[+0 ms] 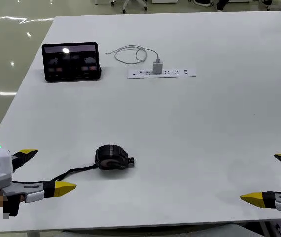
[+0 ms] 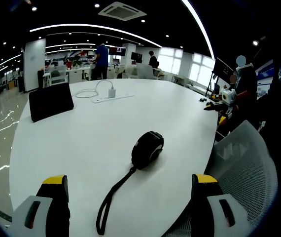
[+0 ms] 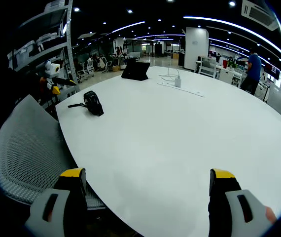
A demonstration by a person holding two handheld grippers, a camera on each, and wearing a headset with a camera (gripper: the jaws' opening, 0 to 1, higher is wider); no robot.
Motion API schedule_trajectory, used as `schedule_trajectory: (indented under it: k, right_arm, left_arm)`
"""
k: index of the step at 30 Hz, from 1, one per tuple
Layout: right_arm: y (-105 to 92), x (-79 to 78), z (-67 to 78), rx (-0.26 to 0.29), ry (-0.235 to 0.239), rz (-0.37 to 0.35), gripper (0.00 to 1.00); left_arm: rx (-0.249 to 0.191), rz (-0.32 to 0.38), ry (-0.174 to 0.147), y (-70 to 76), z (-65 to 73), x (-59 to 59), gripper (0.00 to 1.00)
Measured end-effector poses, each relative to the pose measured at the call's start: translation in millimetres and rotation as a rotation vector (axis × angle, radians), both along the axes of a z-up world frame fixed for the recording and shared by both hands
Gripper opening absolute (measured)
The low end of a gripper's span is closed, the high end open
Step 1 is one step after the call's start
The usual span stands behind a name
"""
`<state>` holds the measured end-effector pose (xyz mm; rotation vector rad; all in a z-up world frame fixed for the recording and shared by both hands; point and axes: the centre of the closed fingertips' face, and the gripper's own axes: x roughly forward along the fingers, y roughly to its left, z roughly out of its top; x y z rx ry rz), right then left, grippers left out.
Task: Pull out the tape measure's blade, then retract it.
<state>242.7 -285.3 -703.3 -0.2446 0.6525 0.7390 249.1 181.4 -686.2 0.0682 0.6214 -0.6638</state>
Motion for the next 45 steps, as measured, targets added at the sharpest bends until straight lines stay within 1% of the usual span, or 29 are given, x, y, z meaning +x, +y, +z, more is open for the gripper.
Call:
schedule_trajectory:
  k: [5, 10, 13, 14, 15, 16, 18, 20, 21, 22, 23, 24, 25, 26, 28, 30, 32, 33, 35, 37, 38, 39, 40, 41, 43, 45]
  right_arm:
    - [-1.5, -0.9, 0.7, 0.002, 0.000, -0.004, 1.00]
    - [-1.1, 1.6, 1.9, 0.007, -0.010, -0.001, 1.00]
    - [1.6, 7.4, 1.6, 0.017, -0.009, 0.001, 1.00]
    - [3.5, 9.2, 2.8, 0.021, -0.014, 0.007, 1.00]
    - [5.4, 11.6, 5.0, 0.024, -0.032, 0.016, 1.00]
    - [8.7, 14.1, 7.2, 0.030, -0.043, 0.025, 1.00]
    - [10.5, 18.3, 8.6, 0.035, -0.043, 0.023, 1.00]
    - [14.2, 23.2, 9.0, 0.044, -0.040, 0.027, 1.00]
    - [16.6, 26.6, 8.7, 0.044, -0.044, 0.028, 1.00]
    - [18.5, 30.2, 8.1, 0.038, -0.053, 0.026, 1.00]
    - [22.7, 33.3, 6.8, 0.033, -0.052, 0.034, 1.00]
    - [27.2, 34.9, 5.8, 0.037, -0.047, 0.045, 1.00]
    - [31.9, 36.1, 5.0, 0.040, -0.043, 0.055, 1.00]
    - [38.5, 38.3, 4.5, 0.033, -0.044, 0.071, 1.00]
    - [50.4, 40.5, 5.2, 0.030, -0.051, 0.105, 1.00]
    - [58.3, 42.1, 5.7, 0.030, -0.048, 0.123, 1.00]
    - [67.8, 43.7, 7.5, 0.033, -0.052, 0.146, 1.00]
    - [72.6, 44.6, 8.5, 0.033, -0.055, 0.158, 1.00]
    - [79.5, 45.2, 9.0, 0.031, -0.056, 0.181, 1.00]
    - [84.3, 44.9, 9.6, 0.029, -0.057, 0.201, 1.00]
    - [87.6, 44.7, 10.5, 0.029, -0.059, 0.213, 1.00]
    - [89.4, 44.8, 10.8, 0.029, -0.060, 0.220, 1.00]
    - [90.6, 45.2, 10.5, 0.025, -0.062, 0.226, 1.00]
    - [93.0, 45.2, 10.7, 0.025, -0.063, 0.236, 1.00]
    - [97.5, 44.6, 11.0, 0.024, -0.062, 0.252, 1.00]
    - [98.9, 45.2, 11.0, 0.018, -0.065, 0.261, 1.00]
  left_arm:
    - [-0.002, -0.002, -0.001, -0.9, 0.7, 0.8, 1.00]
    - [0.001, -0.021, -0.003, -5.7, 2.0, 1.0, 1.00]
    - [0.027, -0.037, -0.004, -7.5, -0.7, 4.1, 1.00]
    - [0.026, -0.044, 0.000, -9.0, -1.1, 4.6, 1.00]
    - [0.025, -0.054, 0.008, -11.3, -1.9, 4.7, 1.00]
    - [0.034, -0.068, 0.021, -14.3, -3.8, 5.0, 1.00]
    - [0.047, -0.090, 0.020, -18.1, -4.6, 7.0, 1.00]
    - [0.060, -0.127, 0.034, -24.1, -7.3, 9.2, 1.00]
    - [0.081, -0.164, 0.067, -26.8, -11.9, 8.1, 0.99]
    - [0.093, -0.178, 0.084, -28.5, -14.2, 8.6, 0.97]
    - [0.106, -0.191, 0.065, -32.3, -14.4, 15.2, 0.96]
    - [0.117, -0.207, 0.053, -35.2, -14.0, 18.0, 0.96]
    - [0.123, -0.218, 0.050, -38.1, -14.2, 20.3, 0.97]
    - [0.122, -0.230, 0.055, -43.5, -13.8, 23.4, 0.97]
    - [0.131, -0.255, 0.051, -50.7, -13.0, 29.4, 0.98]
    - [0.138, -0.280, 0.057, -56.2, -13.1, 31.5, 0.98]
    - [0.170, -0.331, 0.060, -61.4, -14.4, 32.5, 0.96]
    - [0.196, -0.358, 0.061, -63.0, -16.1, 33.1, 0.95]
    - [0.228, -0.385, 0.053, -66.5, -16.9, 35.7, 0.95]
    - [0.244, -0.416, 0.077, -70.1, -18.7, 34.2, 0.95]
    - [0.239, -0.449, 0.098, -75.9, -20.1, 31.3, 0.95]
    - [0.242, -0.475, 0.112, -79.2, -21.1, 28.9, 0.96]
    - [0.261, -0.496, 0.111, -80.8, -22.5, 28.9, 0.96]
    - [0.300, -0.516, 0.102, -81.5, -25.0, 31.8, 0.96]
    - [0.344, -0.555, 0.102, -83.5, -27.5, 34.0, 0.96]
    - [0.367, -0.571, 0.099, -85.4, -28.4, 37.3, 0.96]
